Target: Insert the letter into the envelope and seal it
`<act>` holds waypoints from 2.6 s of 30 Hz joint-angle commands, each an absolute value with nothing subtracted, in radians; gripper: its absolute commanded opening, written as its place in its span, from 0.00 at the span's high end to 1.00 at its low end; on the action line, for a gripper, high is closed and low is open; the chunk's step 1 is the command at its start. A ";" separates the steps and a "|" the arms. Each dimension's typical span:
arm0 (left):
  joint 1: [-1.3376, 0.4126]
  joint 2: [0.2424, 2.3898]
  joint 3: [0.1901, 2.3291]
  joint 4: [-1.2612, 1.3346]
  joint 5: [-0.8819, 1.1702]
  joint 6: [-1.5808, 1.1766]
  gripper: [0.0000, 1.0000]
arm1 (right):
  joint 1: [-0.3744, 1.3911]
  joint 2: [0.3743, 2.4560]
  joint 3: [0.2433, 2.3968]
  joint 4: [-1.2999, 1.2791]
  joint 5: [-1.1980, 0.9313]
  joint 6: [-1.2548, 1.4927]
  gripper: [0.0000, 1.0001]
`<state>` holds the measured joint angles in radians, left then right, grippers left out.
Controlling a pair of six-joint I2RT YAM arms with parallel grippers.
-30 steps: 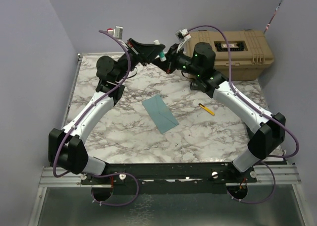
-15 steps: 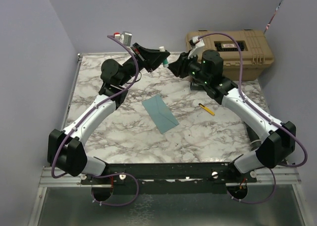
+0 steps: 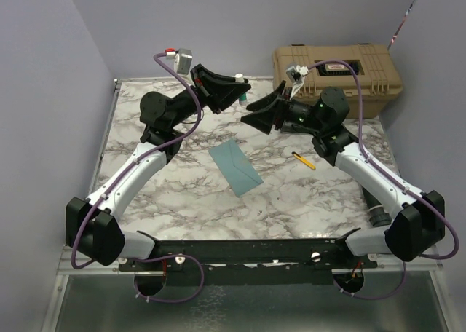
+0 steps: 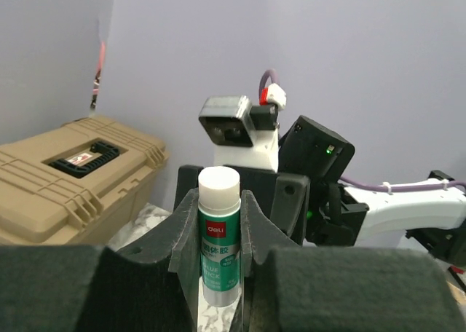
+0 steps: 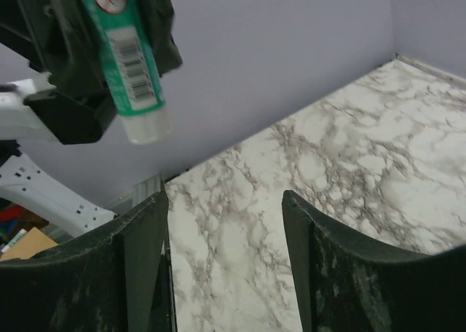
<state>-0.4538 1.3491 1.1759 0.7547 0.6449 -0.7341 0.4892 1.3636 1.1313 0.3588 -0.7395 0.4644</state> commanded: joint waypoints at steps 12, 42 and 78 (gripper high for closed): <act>-0.454 1.358 1.141 0.928 0.730 -0.903 1.00 | 0.489 1.401 1.153 0.762 -0.863 0.718 0.40; -0.454 1.361 1.112 0.954 0.713 -0.908 1.00 | 0.490 1.518 1.321 0.759 -0.986 0.837 0.80; -0.349 1.265 0.953 0.554 0.404 -0.592 1.00 | 0.453 1.367 1.228 -0.083 -0.562 0.392 0.31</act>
